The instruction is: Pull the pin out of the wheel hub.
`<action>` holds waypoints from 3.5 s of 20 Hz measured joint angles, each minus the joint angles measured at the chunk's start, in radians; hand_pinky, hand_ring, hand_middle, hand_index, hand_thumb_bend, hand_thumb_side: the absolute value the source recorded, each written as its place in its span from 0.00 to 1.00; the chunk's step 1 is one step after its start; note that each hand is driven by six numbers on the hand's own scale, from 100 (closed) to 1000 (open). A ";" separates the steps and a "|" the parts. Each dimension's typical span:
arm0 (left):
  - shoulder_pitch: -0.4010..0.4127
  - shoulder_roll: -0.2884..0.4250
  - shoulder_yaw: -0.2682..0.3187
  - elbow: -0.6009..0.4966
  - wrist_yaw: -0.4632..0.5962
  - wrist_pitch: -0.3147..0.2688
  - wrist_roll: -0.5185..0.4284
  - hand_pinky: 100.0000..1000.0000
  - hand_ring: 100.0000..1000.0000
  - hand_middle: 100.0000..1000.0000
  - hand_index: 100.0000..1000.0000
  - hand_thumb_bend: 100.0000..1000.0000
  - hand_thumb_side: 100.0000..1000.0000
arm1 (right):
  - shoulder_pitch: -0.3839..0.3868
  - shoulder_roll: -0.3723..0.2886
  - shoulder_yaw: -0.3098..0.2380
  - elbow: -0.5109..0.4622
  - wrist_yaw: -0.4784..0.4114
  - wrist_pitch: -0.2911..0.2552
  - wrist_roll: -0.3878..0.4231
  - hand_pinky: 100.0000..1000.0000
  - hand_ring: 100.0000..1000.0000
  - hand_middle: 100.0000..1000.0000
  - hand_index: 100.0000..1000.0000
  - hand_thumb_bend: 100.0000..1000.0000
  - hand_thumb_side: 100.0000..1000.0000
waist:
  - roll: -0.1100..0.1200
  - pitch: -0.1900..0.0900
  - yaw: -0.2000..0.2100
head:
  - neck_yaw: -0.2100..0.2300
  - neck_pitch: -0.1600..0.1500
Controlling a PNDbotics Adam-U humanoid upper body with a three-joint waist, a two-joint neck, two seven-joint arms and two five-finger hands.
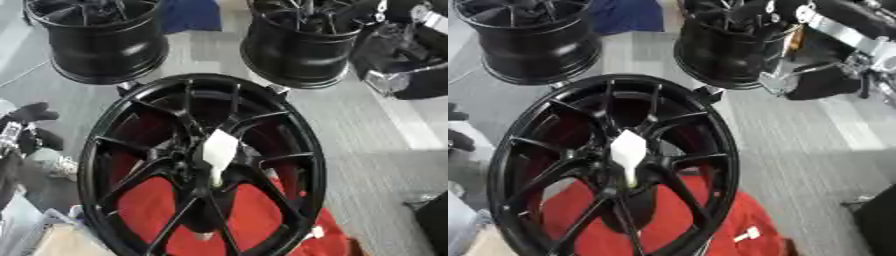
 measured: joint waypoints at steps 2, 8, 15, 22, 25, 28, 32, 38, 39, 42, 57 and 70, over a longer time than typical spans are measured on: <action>0.000 0.000 -0.005 0.000 -0.001 -0.001 -0.005 0.50 0.47 0.66 0.81 0.00 0.78 | -0.049 0.011 0.036 -0.001 0.001 0.007 0.071 0.66 0.56 0.79 0.91 0.00 0.22 | -0.002 0.000 0.006 | -0.003 0.000; -0.001 0.000 -0.014 0.005 -0.003 0.000 -0.020 0.50 0.47 0.66 0.81 0.00 0.79 | -0.148 0.076 0.120 -0.002 0.025 0.037 0.237 0.61 0.47 0.81 0.95 0.00 0.42 | 0.000 0.006 0.019 | -0.012 0.000; -0.001 -0.001 -0.018 0.005 -0.003 -0.001 -0.030 0.50 0.47 0.66 0.81 0.00 0.79 | -0.201 0.149 0.163 -0.002 0.071 0.053 0.345 0.57 0.44 0.85 0.97 0.00 0.47 | 0.002 0.006 0.026 | -0.017 0.000; -0.001 -0.001 -0.023 0.006 -0.003 -0.001 -0.033 0.50 0.47 0.67 0.81 0.00 0.79 | -0.244 0.217 0.191 0.001 0.152 0.065 0.417 0.60 0.47 0.89 0.98 0.00 0.51 | 0.005 0.006 0.033 | -0.028 0.000; -0.001 -0.001 -0.024 0.006 -0.003 -0.002 -0.036 0.50 0.47 0.67 0.81 0.00 0.79 | -0.255 0.242 0.205 0.017 0.178 0.058 0.439 0.60 0.47 0.90 0.98 0.00 0.51 | 0.005 0.006 0.035 | -0.031 0.000; -0.001 -0.001 -0.024 0.006 -0.003 -0.002 -0.039 0.50 0.48 0.67 0.81 0.00 0.79 | -0.263 0.261 0.219 0.038 0.201 0.045 0.459 0.61 0.47 0.90 0.99 0.00 0.47 | 0.005 0.006 0.039 | -0.034 0.000; -0.002 -0.001 -0.024 0.006 -0.003 -0.002 -0.040 0.50 0.48 0.67 0.81 0.00 0.79 | -0.272 0.281 0.235 0.066 0.228 0.027 0.492 0.62 0.48 0.91 0.99 0.00 0.37 | 0.004 0.006 0.042 | -0.038 0.000; -0.007 -0.002 -0.029 0.006 -0.003 0.000 -0.043 0.50 0.48 0.67 0.82 0.00 0.79 | -0.279 0.297 0.264 0.106 0.275 -0.005 0.514 0.62 0.49 0.90 0.98 0.00 0.37 | 0.001 0.011 0.050 | -0.043 0.000; -0.009 -0.002 -0.029 0.006 -0.003 0.000 -0.044 0.50 0.48 0.67 0.82 0.00 0.79 | -0.280 0.300 0.269 0.116 0.285 -0.011 0.516 0.62 0.49 0.90 0.98 0.00 0.38 | 0.001 0.012 0.052 | -0.043 0.000; -0.010 -0.002 -0.030 0.006 -0.003 0.000 -0.047 0.50 0.48 0.67 0.82 0.00 0.79 | -0.280 0.312 0.281 0.149 0.312 -0.027 0.516 0.62 0.48 0.90 0.98 0.00 0.40 | 0.000 0.013 0.055 | -0.047 0.000; -0.012 -0.009 -0.030 0.006 -0.003 0.001 -0.054 0.51 0.48 0.67 0.82 0.00 0.80 | -0.280 0.364 0.308 0.279 0.396 -0.082 0.517 0.62 0.48 0.88 0.97 0.00 0.45 | -0.004 0.018 0.064 | -0.052 0.000; -0.013 -0.009 -0.030 0.006 -0.003 -0.001 -0.057 0.51 0.48 0.67 0.82 0.00 0.80 | -0.275 0.382 0.320 0.321 0.434 -0.107 0.514 0.62 0.48 0.87 0.96 0.00 0.45 | -0.004 0.019 0.064 | -0.055 0.000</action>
